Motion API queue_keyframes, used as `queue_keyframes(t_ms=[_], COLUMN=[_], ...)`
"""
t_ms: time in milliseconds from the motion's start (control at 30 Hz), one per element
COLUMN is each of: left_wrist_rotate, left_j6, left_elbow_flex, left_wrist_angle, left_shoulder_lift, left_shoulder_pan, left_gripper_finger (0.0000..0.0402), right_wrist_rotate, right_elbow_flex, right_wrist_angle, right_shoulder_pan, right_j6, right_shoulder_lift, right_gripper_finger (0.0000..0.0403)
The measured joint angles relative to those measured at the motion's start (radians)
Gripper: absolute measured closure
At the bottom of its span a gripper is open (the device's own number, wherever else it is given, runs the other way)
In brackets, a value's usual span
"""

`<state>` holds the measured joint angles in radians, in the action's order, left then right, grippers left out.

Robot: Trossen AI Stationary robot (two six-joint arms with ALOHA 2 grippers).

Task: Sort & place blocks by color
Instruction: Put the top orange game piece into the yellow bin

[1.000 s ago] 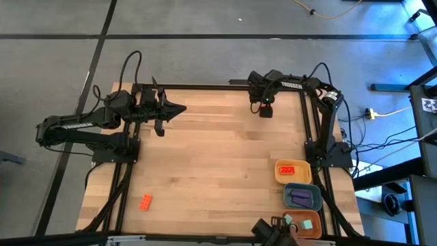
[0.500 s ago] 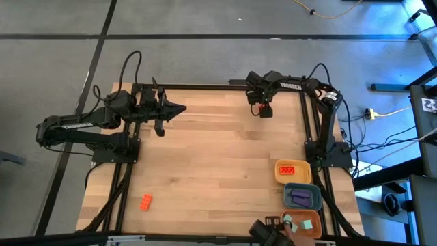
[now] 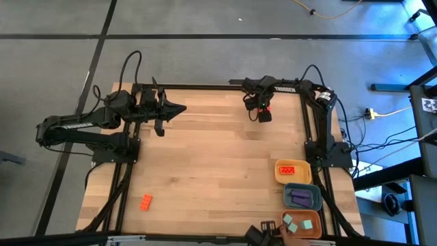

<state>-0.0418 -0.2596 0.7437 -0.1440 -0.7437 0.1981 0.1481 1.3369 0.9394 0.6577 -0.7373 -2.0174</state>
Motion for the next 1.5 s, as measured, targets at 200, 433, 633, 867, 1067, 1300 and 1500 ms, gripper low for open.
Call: queue_keyframes(t_ms=[200, 433, 633, 867, 1067, 1300, 1500], left_wrist_rotate=[0.000, -0.002, -0.003, -0.030, -0.095, -0.108, -0.107], left_j6=[0.006, 0.006, 0.006, 0.006, 0.002, 0.006, 0.007], left_elbow_flex=[0.000, 0.000, 0.001, 0.001, 0.001, 0.001, 0.001], left_wrist_angle=[0.000, 0.000, 0.000, 0.001, 0.002, 0.002, 0.003], left_shoulder_lift=[0.000, 0.000, 0.000, 0.000, 0.000, 0.000, 0.000], left_shoulder_pan=[0.000, 0.000, 0.000, 0.000, 0.000, 0.000, 0.000], left_gripper_finger=[0.0402, 0.0402, 0.0402, 0.0402, 0.0402, 0.0402, 0.0402], right_wrist_rotate=[-0.004, 0.017, 0.018, -0.059, -0.299, -0.512, -0.449], right_elbow_flex=[0.000, 0.000, 0.000, 0.000, -0.022, -0.253, -0.502], right_wrist_angle=[0.017, 0.018, 0.023, 0.024, -0.029, -0.394, -0.888], right_shoulder_pan=[-0.015, -0.025, -0.047, -0.054, -0.054, -0.176, -0.404], right_j6=[0.004, 0.060, 0.083, 0.164, 0.354, 0.694, 1.042], right_shoulder_lift=[-0.001, -0.001, 0.002, 0.110, 0.332, 0.671, 0.882], right_gripper_finger=[0.0139, 0.0243, 0.0261, 0.0261, 0.0261, 0.0261, 0.0261])
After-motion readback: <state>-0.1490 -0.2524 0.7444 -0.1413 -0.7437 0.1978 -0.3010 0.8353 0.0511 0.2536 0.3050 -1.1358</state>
